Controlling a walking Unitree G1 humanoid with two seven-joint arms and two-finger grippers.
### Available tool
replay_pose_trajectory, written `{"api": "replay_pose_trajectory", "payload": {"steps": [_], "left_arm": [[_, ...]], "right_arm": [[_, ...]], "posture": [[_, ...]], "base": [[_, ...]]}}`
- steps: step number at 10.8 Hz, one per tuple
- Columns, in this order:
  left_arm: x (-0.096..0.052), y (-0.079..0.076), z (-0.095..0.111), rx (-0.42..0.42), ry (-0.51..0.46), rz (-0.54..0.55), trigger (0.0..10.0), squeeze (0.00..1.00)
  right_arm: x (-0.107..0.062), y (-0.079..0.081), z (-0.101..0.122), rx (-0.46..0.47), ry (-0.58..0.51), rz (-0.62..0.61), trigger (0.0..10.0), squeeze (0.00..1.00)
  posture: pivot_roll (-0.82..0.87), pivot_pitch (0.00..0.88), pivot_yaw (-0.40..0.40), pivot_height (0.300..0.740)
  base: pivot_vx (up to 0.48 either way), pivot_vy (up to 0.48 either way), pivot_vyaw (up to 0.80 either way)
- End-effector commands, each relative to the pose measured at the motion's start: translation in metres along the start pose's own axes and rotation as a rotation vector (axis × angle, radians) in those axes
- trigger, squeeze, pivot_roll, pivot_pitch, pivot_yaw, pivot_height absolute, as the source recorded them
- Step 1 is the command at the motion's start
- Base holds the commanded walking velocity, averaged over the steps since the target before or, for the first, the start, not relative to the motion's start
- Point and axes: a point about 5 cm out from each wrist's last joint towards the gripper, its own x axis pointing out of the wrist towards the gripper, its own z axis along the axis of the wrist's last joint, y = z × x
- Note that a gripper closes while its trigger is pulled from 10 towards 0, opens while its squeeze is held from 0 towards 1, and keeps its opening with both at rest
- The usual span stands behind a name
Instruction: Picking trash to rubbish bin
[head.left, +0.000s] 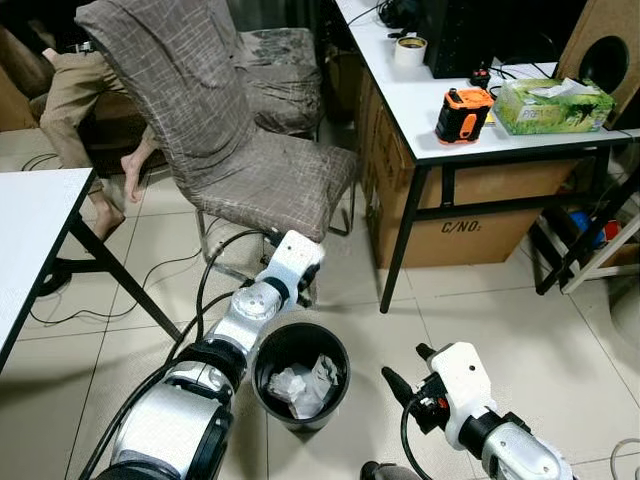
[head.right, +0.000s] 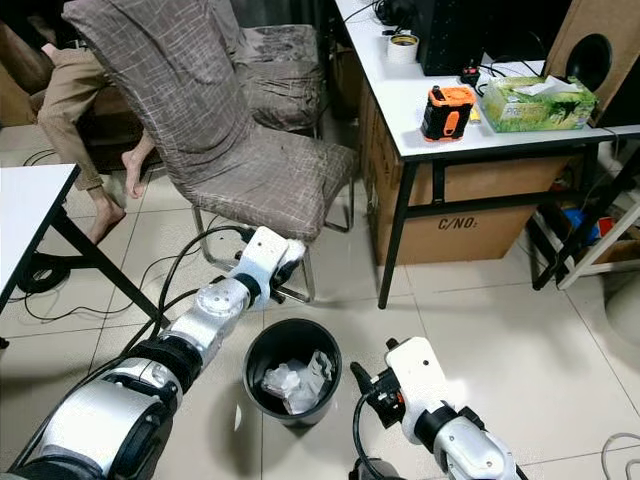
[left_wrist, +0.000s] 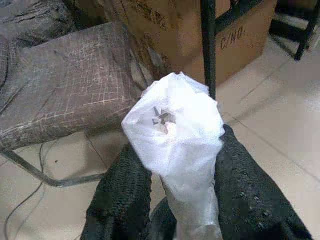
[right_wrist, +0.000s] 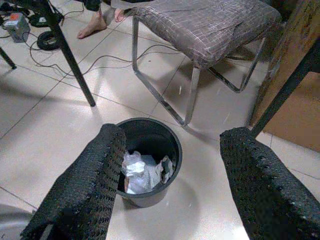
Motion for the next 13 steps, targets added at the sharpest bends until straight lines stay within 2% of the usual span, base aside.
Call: {"api": "replay_pose_trajectory", "payload": {"steps": [1, 7, 9, 11, 12, 13], "left_arm": [[0.001, 0.003, 0.004, -0.003, -0.010, 0.006, 10.0, 1.00], [0.001, 0.004, 0.004, 0.021, -0.011, 0.010, 10.0, 1.00], [0.001, 0.007, 0.005, 0.040, -0.009, 0.026, 10.0, 1.00], [0.000, 0.015, 0.005, 0.100, 0.005, 0.069, 10.0, 1.00], [-0.002, 0.019, 0.001, 0.088, 0.018, 0.089, 10.0, 1.00], [-0.004, 0.020, -0.003, 0.022, 0.006, 0.082, 10.0, 0.16]], "right_arm": [[-0.002, -0.004, 0.004, 0.008, -0.014, -0.021, 10.0, 0.00], [0.000, -0.008, 0.005, 0.009, -0.023, -0.042, 10.0, 0.00], [0.000, -0.007, 0.005, 0.008, -0.023, -0.041, 10.0, 0.00], [0.000, -0.007, 0.006, 0.012, -0.029, -0.041, 10.0, 0.00], [0.001, -0.006, 0.005, 0.011, -0.028, -0.036, 10.0, 0.00], [0.002, -0.003, 0.005, 0.012, -0.027, -0.031, 10.0, 0.00]], "posture": [[-0.18, 0.098, 0.068, 0.740], [-0.18, 0.090, 0.066, 0.740], [-0.18, 0.086, 0.063, 0.740], [-0.18, 0.094, 0.062, 0.740], [-0.17, 0.097, 0.059, 0.740], [-0.16, 0.093, 0.057, 0.740]], "base": [[0.000, 0.000, 0.00], [0.000, 0.000, 0.00], [0.000, 0.000, 0.00], [0.000, 0.000, 0.00], [0.000, 0.000, 0.00], [0.000, 0.000, 0.00]]}}
